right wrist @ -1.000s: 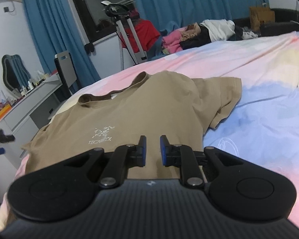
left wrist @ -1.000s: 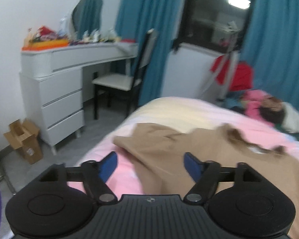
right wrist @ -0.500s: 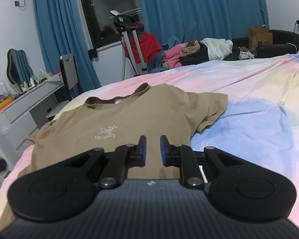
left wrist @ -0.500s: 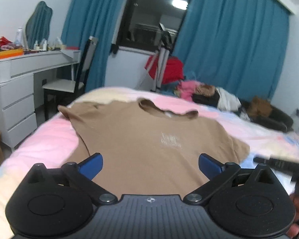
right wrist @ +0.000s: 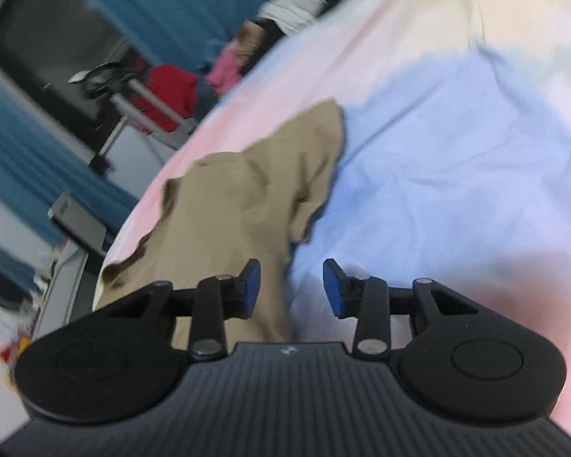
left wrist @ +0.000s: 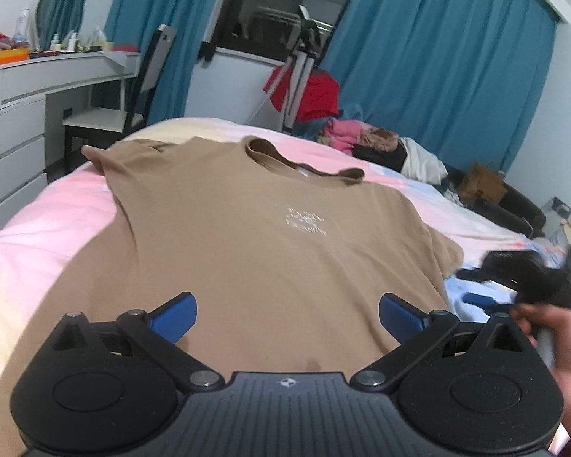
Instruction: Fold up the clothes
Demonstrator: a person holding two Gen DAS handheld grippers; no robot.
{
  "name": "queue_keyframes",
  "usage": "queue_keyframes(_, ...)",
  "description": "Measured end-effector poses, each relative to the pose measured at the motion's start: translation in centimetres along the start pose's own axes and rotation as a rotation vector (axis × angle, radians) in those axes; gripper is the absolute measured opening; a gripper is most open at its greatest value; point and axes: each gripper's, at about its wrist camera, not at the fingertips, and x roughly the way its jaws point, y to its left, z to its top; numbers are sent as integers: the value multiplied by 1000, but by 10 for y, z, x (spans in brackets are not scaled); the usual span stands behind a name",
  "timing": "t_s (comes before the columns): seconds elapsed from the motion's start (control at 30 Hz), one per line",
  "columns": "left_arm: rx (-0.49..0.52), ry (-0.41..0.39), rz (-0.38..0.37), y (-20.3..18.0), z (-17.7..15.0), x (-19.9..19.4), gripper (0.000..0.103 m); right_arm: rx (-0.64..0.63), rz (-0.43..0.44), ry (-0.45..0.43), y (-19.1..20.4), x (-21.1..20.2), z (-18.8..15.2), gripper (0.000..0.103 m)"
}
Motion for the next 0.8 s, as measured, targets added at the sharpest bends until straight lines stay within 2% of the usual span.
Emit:
queue_keyframes(0.2,-16,37,-23,2,-2,19,103,49,12,2,-10,45,3,32)
queue_keyframes(0.33,-39,66,-24,7,-3,33,103,24,20,-29,-7,59,10,8)
queue_keyframes(0.37,-50,76,-23,9,-3,36,103,29,23,-33,-8,58,15,6)
queue_keyframes(0.6,-113,111,-17,20,-2,46,103,62,-62,-97,-21,32,49,5)
queue_keyframes(0.8,-109,92,-7,19,-2,43,103,-27,-160,-213,-29,8,74,3)
